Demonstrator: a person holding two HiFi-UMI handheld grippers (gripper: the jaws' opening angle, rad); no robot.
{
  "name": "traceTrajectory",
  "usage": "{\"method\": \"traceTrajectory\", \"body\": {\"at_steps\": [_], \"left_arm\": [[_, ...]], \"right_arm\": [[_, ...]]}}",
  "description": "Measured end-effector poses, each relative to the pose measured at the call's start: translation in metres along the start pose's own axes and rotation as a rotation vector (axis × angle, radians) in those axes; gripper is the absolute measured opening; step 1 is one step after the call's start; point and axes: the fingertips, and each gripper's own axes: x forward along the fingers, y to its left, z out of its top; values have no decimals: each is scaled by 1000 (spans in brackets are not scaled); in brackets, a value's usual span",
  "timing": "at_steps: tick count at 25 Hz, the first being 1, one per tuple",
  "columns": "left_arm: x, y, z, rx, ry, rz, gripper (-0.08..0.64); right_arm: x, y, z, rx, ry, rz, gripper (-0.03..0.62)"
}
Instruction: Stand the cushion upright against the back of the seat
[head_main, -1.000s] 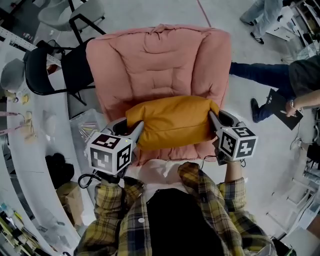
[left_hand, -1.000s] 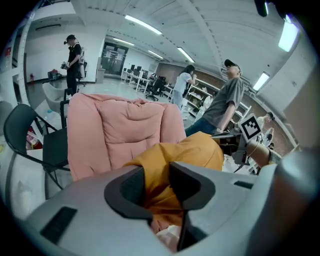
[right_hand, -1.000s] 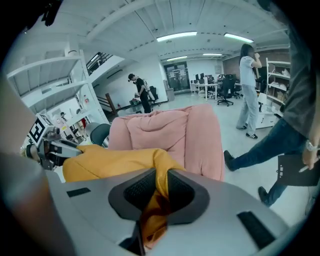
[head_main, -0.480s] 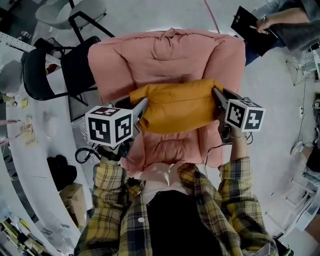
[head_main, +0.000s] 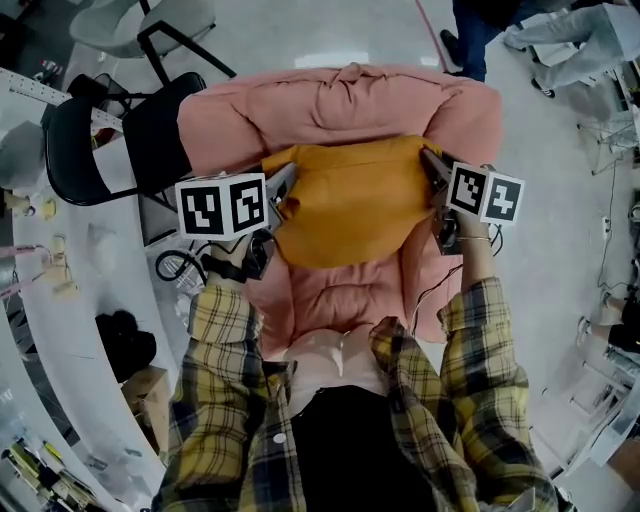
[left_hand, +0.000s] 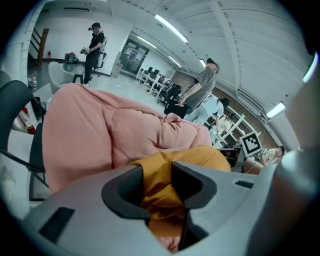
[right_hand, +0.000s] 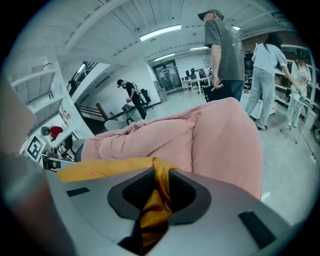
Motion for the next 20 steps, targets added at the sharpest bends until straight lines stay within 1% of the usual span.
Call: {"method": "traceTrajectory", "body": {"at_steps": [6,10,15,20], "left_arm": [[29,5,12,6,15,39,152],[37,8,17,-9,11,44,152],[34,9,17,-33,-20,18,158],[16,4,24,-40,-26,-44,178]], "right_arm": [[23,-23,3,24,0,-44,67],[29,-29,4,38,0,-55,67],[26,-30,6,73,-12,-13,75],[2,-22,16,121,-55,41,97]]}}
